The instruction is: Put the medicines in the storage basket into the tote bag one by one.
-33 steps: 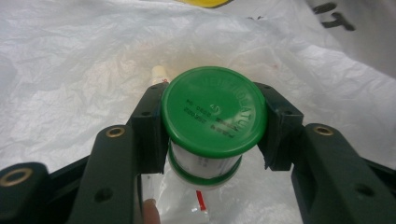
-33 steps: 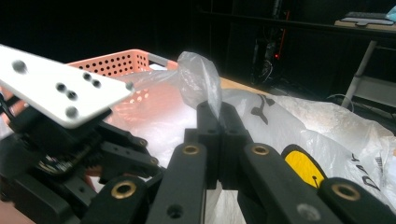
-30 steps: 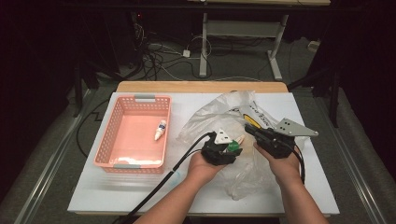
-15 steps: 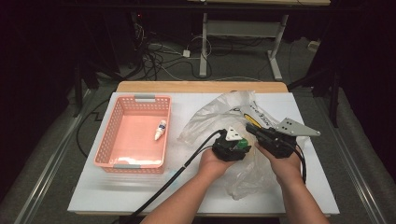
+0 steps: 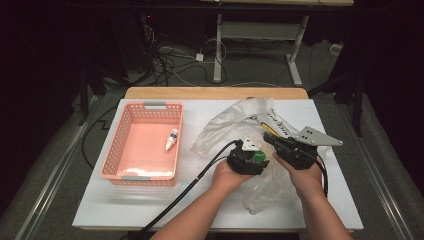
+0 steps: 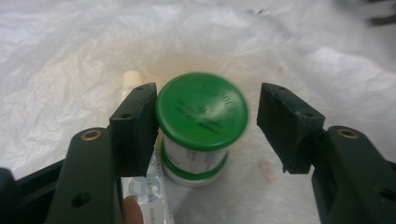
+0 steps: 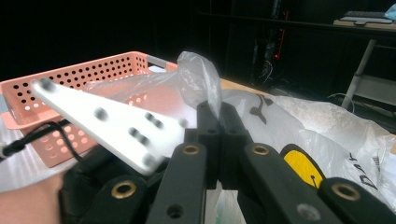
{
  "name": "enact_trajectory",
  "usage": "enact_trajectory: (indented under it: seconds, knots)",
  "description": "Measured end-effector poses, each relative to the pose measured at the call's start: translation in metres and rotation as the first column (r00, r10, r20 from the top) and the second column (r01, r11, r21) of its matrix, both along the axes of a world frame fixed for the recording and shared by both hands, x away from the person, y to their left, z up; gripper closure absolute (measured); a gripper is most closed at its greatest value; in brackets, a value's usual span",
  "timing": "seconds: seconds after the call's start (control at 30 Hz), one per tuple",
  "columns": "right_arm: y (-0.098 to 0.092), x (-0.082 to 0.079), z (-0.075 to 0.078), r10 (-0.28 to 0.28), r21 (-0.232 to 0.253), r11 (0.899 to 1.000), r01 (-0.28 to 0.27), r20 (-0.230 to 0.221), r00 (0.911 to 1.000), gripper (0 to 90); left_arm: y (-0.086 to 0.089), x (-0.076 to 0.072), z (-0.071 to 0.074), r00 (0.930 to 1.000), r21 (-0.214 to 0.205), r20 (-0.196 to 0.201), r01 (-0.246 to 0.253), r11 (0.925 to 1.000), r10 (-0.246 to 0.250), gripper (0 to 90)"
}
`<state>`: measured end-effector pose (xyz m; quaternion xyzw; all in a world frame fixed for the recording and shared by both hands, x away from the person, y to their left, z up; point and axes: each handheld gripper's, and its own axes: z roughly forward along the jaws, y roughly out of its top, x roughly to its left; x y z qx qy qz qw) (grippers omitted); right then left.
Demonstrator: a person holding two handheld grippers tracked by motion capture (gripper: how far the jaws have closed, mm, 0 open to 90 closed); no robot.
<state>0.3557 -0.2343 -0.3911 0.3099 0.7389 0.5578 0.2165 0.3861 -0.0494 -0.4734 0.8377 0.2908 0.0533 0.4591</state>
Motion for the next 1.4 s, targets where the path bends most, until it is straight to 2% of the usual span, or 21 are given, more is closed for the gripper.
enact_trajectory:
  seconds: [0.3,0.43,0.6,0.7,0.9,1.0,1.2,1.3,1.4]
  knots:
    - [0.0,0.0,0.0,0.0,-0.002,1.0,0.0,0.002,1.0,90.0,0.02,-0.021,0.011,0.9996,-0.045,-0.011,0.027,0.9986,-0.027,32.0]
    - [0.0,-0.001,0.0,-0.001,-0.002,1.0,0.001,0.002,1.0,90.0,0.03,-0.031,0.014,0.9994,-0.054,-0.014,0.031,0.998,-0.032,25.7]
    - [0.0,-0.001,0.0,-0.004,-0.003,1.0,0.004,0.002,1.0,90.0,0.039,-0.042,0.017,0.9988,-0.042,-0.016,0.045,0.9981,-0.046,16.8]
    - [0.0,-0.001,0.0,0.0,-0.005,1.0,0.0,0.002,1.0,90.0,0.048,-0.049,0.02,0.9988,-0.055,-0.017,0.044,0.9975,-0.045,14.3]
    - [0.0,-0.001,0.0,-0.002,-0.008,1.0,0.002,0.001,1.0,90.0,0.062,-0.06,0.026,0.9983,-0.041,-0.026,0.051,0.9979,-0.052,0.0]
    - [0.001,-0.002,0.0,-0.004,-0.008,1.0,0.004,0.002,1.0,90.0,0.071,-0.068,0.03,0.9983,-0.027,-0.015,0.056,0.9981,-0.056,0.0]
    - [0.002,-0.002,-0.001,-0.005,-0.012,1.0,0.005,0.001,1.0,90.0,0.103,-0.077,0.043,0.9997,-0.033,0.02,0.011,0.9994,-0.01,0.0]
    - [0.002,-0.002,-0.001,-0.006,-0.018,1.0,0.006,0.0,1.0,90.0,0.116,-0.077,0.046,0.9998,-0.042,0.017,-0.008,0.9991,0.009,0.0]
    - [0.002,-0.002,-0.001,-0.007,-0.018,1.0,0.007,-0.001,1.0,90.0,0.129,-0.076,0.048,0.9991,-0.035,0.025,-0.034,0.9988,0.035,0.0]
